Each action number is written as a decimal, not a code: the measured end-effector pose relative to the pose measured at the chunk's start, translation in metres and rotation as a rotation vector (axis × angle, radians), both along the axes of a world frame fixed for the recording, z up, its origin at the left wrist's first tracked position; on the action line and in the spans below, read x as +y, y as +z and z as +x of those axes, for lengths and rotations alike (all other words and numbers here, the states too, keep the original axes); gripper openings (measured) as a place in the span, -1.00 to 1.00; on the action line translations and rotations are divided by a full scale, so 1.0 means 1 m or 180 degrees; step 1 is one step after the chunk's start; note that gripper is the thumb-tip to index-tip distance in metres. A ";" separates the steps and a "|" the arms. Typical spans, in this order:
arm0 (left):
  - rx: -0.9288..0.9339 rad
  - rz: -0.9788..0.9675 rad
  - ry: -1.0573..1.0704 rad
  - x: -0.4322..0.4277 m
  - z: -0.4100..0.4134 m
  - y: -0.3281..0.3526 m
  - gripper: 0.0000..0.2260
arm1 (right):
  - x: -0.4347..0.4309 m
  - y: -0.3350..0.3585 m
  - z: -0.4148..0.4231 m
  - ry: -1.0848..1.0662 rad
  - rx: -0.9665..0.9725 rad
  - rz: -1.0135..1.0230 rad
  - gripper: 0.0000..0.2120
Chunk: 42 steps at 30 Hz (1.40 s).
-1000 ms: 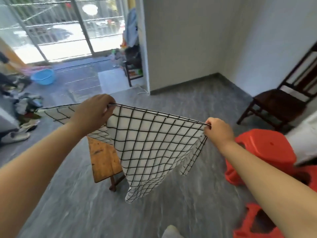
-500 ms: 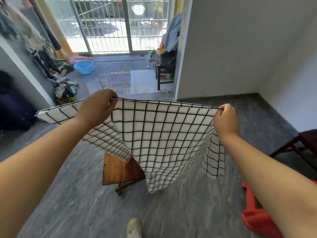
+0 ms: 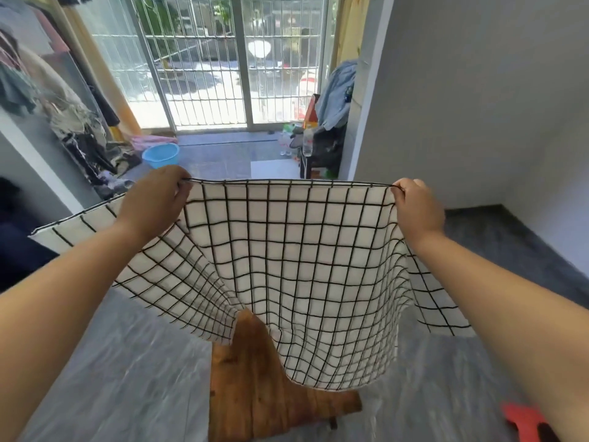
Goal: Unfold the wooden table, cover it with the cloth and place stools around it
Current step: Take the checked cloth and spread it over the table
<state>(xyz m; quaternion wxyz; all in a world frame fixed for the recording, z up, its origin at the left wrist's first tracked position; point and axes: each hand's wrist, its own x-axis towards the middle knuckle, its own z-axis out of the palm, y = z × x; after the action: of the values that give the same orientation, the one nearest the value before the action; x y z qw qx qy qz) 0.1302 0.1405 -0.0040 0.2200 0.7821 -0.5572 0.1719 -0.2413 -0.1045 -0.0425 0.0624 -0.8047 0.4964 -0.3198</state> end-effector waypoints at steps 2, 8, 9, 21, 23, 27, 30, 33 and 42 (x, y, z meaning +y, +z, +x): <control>-0.0032 0.0010 0.0021 -0.016 0.030 0.004 -0.87 | -0.017 0.004 0.030 0.0010 0.0003 0.0005 -0.72; -0.0041 -0.0050 0.0199 -0.052 0.095 0.012 -0.83 | -0.058 0.014 0.102 0.0061 -0.0019 -0.0008 -0.69; -0.0049 -0.0052 0.0221 -0.056 0.102 0.014 -0.84 | -0.064 0.016 0.111 0.0091 -0.0002 0.0005 -0.69; -0.0238 -0.0356 0.0612 -0.078 0.142 0.024 -0.84 | -0.128 0.030 0.183 0.0645 -0.0105 -0.0157 -0.70; -0.0234 -0.0337 0.0679 -0.079 0.146 0.018 -0.82 | -0.133 0.030 0.190 0.0730 -0.0158 -0.0175 -0.71; -0.0069 -0.0252 0.0807 -0.081 0.150 -0.005 -0.82 | -0.138 0.019 0.193 0.0910 -0.0141 -0.0151 -0.75; 0.0095 -0.0162 0.0849 -0.080 0.152 -0.029 -0.82 | -0.137 0.002 0.189 0.1096 -0.0064 -0.0164 -0.75; 0.0365 -0.0018 0.0837 -0.077 0.149 -0.055 -0.83 | -0.133 -0.019 0.180 0.1178 0.0008 -0.0078 -0.76; 0.1226 0.0502 0.0481 -0.041 0.120 -0.128 -0.92 | -0.114 -0.080 0.133 0.1604 0.0411 0.0285 -0.80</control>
<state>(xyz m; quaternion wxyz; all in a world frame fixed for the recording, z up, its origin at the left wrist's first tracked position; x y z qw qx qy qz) 0.2497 0.1000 -0.1318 0.2469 0.8548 -0.4564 -0.0088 -0.1085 -0.2184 -0.1226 0.1438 -0.9181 0.2969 -0.2198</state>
